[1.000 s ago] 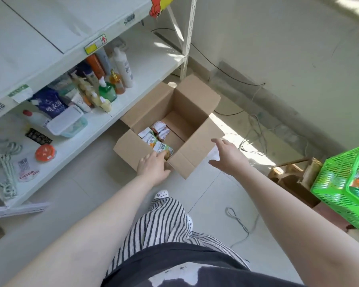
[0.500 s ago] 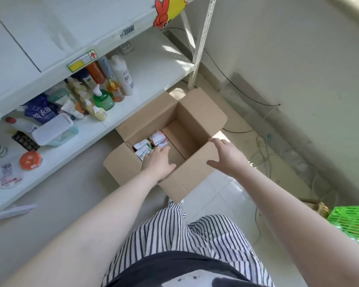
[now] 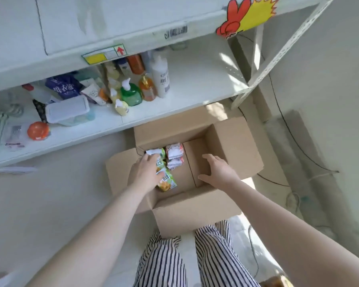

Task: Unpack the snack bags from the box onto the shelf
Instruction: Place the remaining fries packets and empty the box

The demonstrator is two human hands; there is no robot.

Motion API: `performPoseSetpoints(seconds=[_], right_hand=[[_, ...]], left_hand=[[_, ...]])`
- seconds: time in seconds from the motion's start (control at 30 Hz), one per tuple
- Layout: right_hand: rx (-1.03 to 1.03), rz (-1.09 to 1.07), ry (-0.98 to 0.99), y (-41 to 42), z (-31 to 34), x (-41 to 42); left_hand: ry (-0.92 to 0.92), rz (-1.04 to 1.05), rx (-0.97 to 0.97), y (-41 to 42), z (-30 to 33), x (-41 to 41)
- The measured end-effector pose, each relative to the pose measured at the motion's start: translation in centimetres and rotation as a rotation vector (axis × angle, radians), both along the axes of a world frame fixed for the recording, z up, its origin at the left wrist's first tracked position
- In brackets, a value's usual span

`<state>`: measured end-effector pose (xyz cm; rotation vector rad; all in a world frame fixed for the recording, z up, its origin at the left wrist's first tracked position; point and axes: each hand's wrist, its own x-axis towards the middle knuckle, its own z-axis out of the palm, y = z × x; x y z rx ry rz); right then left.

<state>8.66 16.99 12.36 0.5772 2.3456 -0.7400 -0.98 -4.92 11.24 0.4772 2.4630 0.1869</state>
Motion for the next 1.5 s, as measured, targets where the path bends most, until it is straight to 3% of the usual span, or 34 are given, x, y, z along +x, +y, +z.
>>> performPoseSetpoints(seconds=[0.4, 0.6, 0.73, 0.93, 1.03, 1.13, 1.27, 1.37, 1.5], right_hand=[[-0.122, -0.099, -0.066, -0.6, -32.4, -4.5], [-0.239, -0.308, -0.062, -2.0, -43.1, -5.1], [-0.342, -0.532, -0.052, -3.1, -46.7, -5.6], [-0.719, -0.845, 0.051, -4.6, -49.1, -6.0], [-0.8, -0.936, 0.109, -4.7, -49.2, -6.5], [-0.772, -0.937, 0.116, -4.4, -49.4, -6.9], [-0.692, -0.904, 0.108, -4.2, -50.0, -7.0], [-0.633, -0.901, 0.094, -3.7, -50.1, -6.3], [-0.375, -0.733, 0.034, -2.4, -50.2, -5.6]], left_hand=[[-0.091, 0.129, 0.132, 2.3, -31.0, -3.7], [-0.043, 0.077, 0.139, 3.8, -40.7, -5.0], [-0.063, 0.145, 0.182, 4.6, -44.1, -6.1], [-0.045, 0.221, 0.354, 5.6, -46.5, -7.4], [-0.109, 0.2, 0.4, 5.5, -46.8, -7.7], [-0.199, 0.216, 0.478, 5.2, -47.0, -8.0], [-0.144, 0.203, 0.548, 5.1, -46.6, -8.8], [-0.083, 0.185, 0.489, 5.6, -46.1, -9.1], [-0.041, 0.203, 0.405, 6.2, -46.4, -9.5]])
